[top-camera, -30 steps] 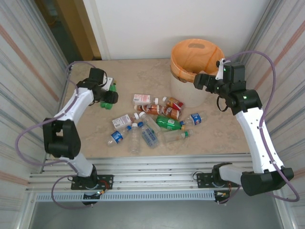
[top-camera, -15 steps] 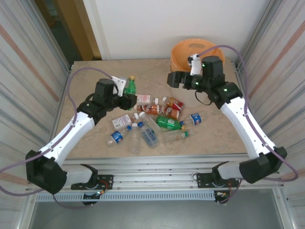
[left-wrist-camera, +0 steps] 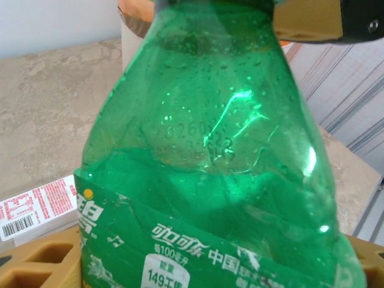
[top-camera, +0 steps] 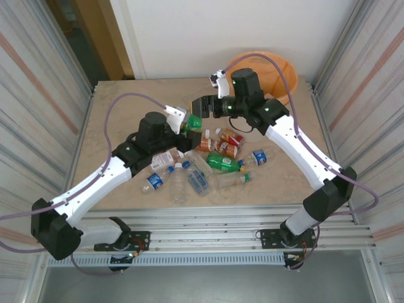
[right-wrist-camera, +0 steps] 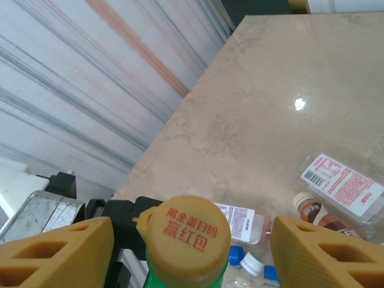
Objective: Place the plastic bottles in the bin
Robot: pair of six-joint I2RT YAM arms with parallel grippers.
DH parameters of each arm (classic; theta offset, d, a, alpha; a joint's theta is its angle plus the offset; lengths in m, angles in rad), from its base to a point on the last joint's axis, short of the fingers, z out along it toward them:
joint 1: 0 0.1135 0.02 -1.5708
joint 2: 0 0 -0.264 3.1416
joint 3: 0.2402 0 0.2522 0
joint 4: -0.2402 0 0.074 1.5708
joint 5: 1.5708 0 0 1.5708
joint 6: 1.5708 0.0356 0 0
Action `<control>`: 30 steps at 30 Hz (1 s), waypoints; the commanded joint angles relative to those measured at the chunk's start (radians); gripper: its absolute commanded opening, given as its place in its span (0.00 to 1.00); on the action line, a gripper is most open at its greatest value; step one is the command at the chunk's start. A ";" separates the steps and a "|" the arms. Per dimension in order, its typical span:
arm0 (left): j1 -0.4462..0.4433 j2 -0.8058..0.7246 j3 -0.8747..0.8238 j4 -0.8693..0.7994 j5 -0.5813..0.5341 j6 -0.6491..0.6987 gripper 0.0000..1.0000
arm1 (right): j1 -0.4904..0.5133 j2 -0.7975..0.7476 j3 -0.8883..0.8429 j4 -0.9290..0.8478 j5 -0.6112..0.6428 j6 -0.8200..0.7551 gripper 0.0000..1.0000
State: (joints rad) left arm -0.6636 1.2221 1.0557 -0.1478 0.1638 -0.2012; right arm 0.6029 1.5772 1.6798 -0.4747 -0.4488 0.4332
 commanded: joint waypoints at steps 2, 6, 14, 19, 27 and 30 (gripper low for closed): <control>-0.015 -0.005 0.026 0.058 0.003 -0.010 0.41 | 0.016 0.036 0.049 -0.014 -0.009 -0.020 0.60; -0.016 -0.003 0.026 0.064 -0.006 -0.014 0.40 | 0.028 0.056 0.068 -0.027 -0.005 -0.022 0.53; -0.016 -0.019 0.026 0.069 -0.042 -0.020 0.40 | 0.037 0.058 0.071 -0.045 0.016 -0.021 0.34; -0.016 -0.030 0.028 0.058 -0.061 -0.024 0.48 | 0.036 0.036 0.075 -0.050 0.046 -0.022 0.20; -0.016 -0.122 0.005 0.070 -0.040 -0.053 0.99 | -0.003 0.016 0.161 -0.108 0.098 -0.056 0.07; -0.017 -0.170 -0.009 0.070 -0.045 -0.059 0.98 | -0.033 0.014 0.246 -0.144 0.117 -0.083 0.07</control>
State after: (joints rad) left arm -0.6804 1.1095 1.0542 -0.1146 0.1299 -0.2436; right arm 0.5934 1.6341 1.8416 -0.5877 -0.3656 0.3996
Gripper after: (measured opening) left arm 0.986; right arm 0.341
